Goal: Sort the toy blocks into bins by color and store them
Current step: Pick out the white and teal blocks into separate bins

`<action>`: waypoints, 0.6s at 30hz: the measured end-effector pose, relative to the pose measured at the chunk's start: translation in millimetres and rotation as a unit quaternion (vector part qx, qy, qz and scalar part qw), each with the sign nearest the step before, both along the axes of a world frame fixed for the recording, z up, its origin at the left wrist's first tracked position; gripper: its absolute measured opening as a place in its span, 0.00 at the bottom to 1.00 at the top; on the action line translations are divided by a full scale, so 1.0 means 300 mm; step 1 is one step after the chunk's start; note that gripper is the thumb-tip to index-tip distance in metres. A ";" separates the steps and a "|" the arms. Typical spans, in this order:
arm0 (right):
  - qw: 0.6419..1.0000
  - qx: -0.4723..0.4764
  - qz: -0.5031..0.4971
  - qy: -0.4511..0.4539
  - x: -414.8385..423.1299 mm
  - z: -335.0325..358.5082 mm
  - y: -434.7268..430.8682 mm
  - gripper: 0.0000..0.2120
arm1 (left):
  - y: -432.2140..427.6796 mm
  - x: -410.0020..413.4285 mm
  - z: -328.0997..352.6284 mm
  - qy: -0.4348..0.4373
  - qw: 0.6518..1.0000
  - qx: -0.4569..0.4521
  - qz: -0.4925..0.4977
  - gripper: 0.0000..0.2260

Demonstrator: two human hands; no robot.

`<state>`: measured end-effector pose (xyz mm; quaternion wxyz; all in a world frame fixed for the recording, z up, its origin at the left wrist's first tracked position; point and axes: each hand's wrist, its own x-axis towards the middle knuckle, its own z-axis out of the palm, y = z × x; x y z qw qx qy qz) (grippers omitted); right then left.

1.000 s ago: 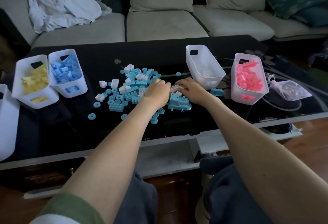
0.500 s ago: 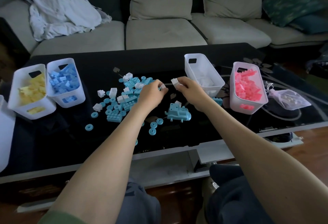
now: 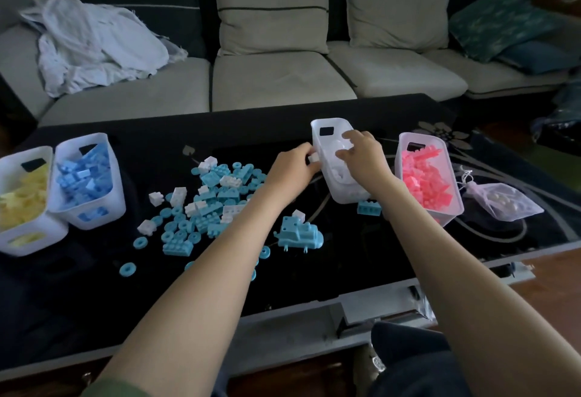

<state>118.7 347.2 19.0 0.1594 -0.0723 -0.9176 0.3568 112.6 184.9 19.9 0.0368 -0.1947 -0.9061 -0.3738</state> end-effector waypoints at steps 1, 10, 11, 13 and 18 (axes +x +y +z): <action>1.000 0.004 -0.003 -0.001 -0.008 0.003 0.011 0.17 | 0.028 -0.010 0.012 0.003 1.000 -0.002 -0.011 0.06; 0.999 -0.007 0.036 -0.029 0.014 0.019 0.095 0.17 | 0.216 -0.039 0.038 0.003 0.990 -0.133 -0.047 0.28; 0.999 -0.009 0.041 -0.028 0.017 0.024 0.094 0.18 | 0.223 -0.036 0.038 -0.005 0.991 -0.128 -0.041 0.31; 0.998 0.000 0.053 -0.020 0.027 0.036 0.087 0.19 | 0.218 -0.024 0.037 -0.024 0.995 -0.094 -0.038 0.35; 0.987 0.043 0.151 -0.029 0.064 0.077 0.020 0.15 | 0.083 -0.006 0.045 -0.060 0.997 -0.006 -0.050 0.30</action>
